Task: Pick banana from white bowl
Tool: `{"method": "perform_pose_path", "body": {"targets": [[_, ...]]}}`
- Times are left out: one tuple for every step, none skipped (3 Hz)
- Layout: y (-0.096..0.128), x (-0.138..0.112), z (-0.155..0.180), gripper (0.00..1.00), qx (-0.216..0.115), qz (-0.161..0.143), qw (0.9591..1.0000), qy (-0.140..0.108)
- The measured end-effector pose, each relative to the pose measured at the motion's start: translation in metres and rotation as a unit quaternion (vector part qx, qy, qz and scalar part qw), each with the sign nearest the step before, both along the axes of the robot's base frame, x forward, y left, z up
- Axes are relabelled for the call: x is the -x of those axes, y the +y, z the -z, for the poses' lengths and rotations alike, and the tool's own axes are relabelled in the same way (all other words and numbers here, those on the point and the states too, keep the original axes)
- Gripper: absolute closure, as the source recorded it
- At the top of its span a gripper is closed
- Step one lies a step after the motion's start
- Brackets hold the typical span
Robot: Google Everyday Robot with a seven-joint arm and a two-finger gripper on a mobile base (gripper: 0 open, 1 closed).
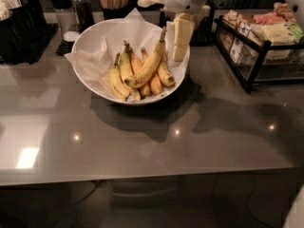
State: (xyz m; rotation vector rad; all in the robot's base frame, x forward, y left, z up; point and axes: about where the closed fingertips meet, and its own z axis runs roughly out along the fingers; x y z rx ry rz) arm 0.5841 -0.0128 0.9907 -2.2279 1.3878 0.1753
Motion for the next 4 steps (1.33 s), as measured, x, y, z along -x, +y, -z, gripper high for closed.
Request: {"method": "perform_pose_path", "body": {"targets": [[0.029, -0.026, 0.009, 0.0, 0.003, -0.04, 0.9992, 0.0], [0.036, -0.032, 0.006, 0.0, -0.005, -0.039, 0.9992, -0.008], [0.036, -0.03, 0.015, 0.0, -0.009, -0.038, 0.9992, 0.0], [0.039, -0.025, 0.039, 0.0, -0.024, -0.031, 0.9987, 0.034]]}}
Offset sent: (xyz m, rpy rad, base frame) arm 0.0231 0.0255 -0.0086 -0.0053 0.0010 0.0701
